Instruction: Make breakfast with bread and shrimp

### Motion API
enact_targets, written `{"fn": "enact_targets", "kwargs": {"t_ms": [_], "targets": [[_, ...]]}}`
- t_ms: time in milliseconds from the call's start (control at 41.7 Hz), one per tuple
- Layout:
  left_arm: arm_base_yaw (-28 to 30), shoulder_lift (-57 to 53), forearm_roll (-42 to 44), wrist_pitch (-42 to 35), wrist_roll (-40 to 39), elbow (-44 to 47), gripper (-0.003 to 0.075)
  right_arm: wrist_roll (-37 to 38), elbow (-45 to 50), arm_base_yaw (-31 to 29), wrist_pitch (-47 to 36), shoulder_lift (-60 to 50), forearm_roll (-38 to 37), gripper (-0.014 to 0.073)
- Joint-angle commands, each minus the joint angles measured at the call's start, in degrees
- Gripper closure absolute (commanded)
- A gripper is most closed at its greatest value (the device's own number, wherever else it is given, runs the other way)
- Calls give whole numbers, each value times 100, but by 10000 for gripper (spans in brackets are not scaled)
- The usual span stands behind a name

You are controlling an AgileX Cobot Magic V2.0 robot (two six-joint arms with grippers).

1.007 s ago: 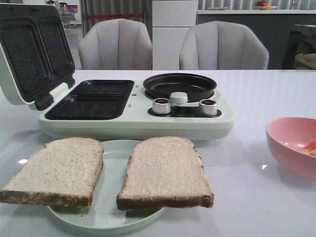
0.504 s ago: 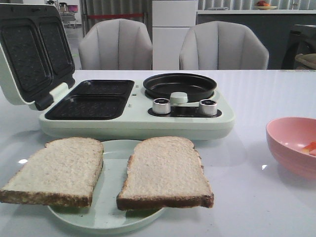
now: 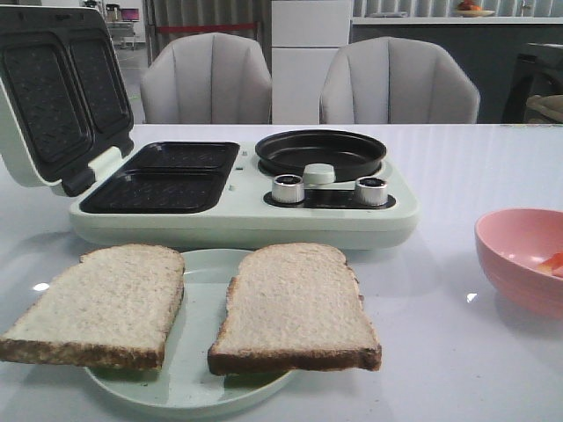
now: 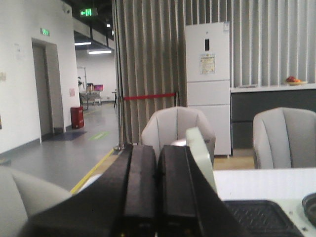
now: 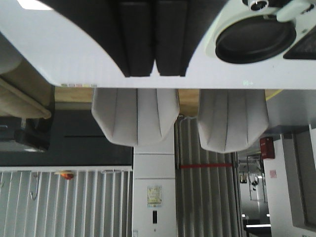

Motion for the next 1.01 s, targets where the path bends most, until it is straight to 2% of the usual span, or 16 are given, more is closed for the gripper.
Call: {"fn": "enact_targets", "kwargs": {"t_ms": [0, 144, 288, 599, 863, 935, 983], "targets": [[-34, 424, -58, 239, 3, -922, 619, -52, -867, 14, -155, 582, -41, 548], [-34, 1159, -84, 1031, 3, -1833, 619, -52, -1786, 14, 556, 1366, -41, 548], [-34, 1816, -371, 1630, 3, -2297, 619, -52, -2121, 14, 1151, 2057, -41, 548], [-34, 2740, -451, 2369, 3, -2088, 619, -52, -2061, 14, 2159, 3304, -41, 548], [-34, 3297, -451, 2409, 3, -1829, 619, -52, -2061, 14, 2513, 4107, -41, 545], [-34, 3415, -451, 2409, 3, -1829, 601, -52, -2061, 14, 2513, 4223, -41, 508], [-34, 3471, -451, 2409, 3, -1829, 556, -52, -2061, 14, 2513, 4264, -41, 442]]}}
